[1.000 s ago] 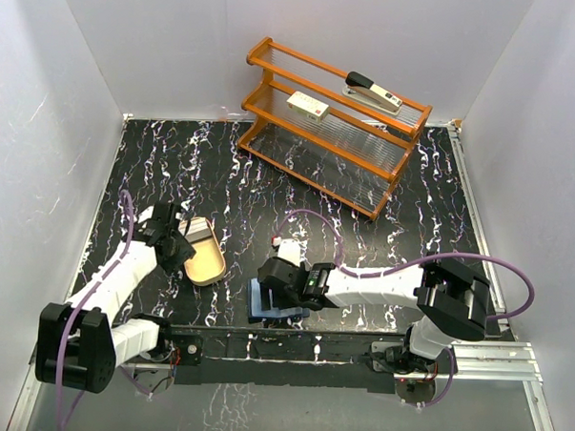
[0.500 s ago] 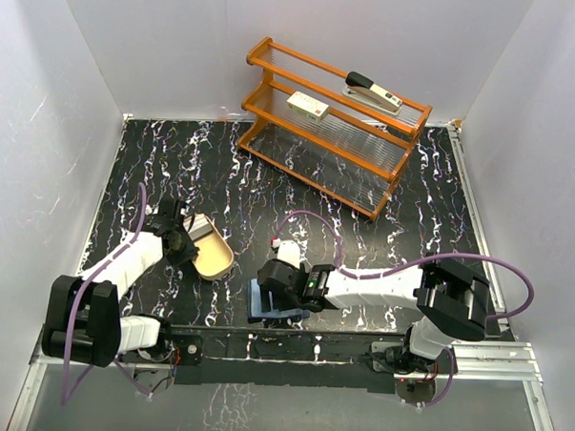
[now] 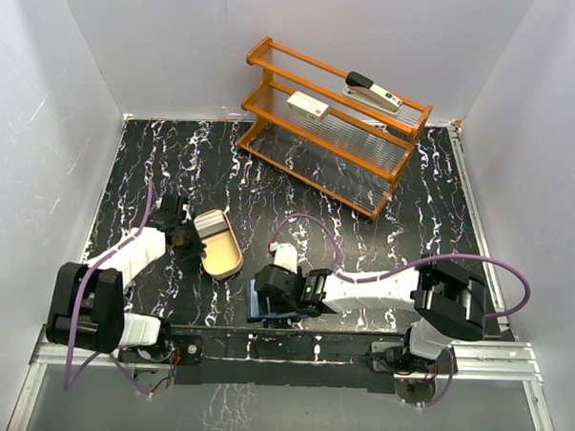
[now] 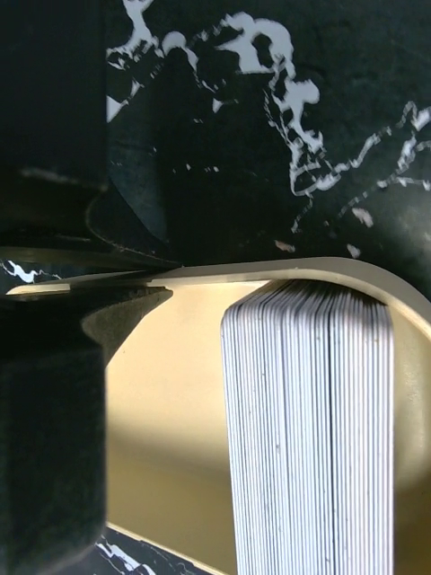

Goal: Put the credit cards into the card holder
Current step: Move the storage box to the center of the board.

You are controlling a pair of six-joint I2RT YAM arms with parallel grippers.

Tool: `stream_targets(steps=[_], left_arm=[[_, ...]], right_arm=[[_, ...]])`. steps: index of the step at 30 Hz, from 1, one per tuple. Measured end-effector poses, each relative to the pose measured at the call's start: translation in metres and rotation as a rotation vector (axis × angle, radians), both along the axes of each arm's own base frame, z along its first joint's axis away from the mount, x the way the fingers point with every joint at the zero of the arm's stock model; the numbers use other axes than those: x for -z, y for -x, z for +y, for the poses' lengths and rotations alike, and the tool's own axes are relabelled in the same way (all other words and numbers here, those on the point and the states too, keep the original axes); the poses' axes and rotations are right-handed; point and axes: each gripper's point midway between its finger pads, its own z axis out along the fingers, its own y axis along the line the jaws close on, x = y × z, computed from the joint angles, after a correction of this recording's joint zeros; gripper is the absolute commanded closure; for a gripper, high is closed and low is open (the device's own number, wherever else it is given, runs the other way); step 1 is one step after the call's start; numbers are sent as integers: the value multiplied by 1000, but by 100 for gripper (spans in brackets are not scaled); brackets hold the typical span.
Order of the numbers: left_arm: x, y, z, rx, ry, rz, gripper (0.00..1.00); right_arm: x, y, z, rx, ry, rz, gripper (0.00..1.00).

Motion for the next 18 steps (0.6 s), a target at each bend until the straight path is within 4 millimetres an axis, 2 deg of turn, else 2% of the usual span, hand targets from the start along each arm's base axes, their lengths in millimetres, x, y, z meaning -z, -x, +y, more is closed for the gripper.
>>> stream_targets(steps=[9,18], left_arm=[[-1,-20,-25,123,20,2,91],[-4,-31,-62,282,-9,2,89]], right_arm=[[1,2,4,23,-6,-15,38],[1,3,4,42,-11,-16,38]])
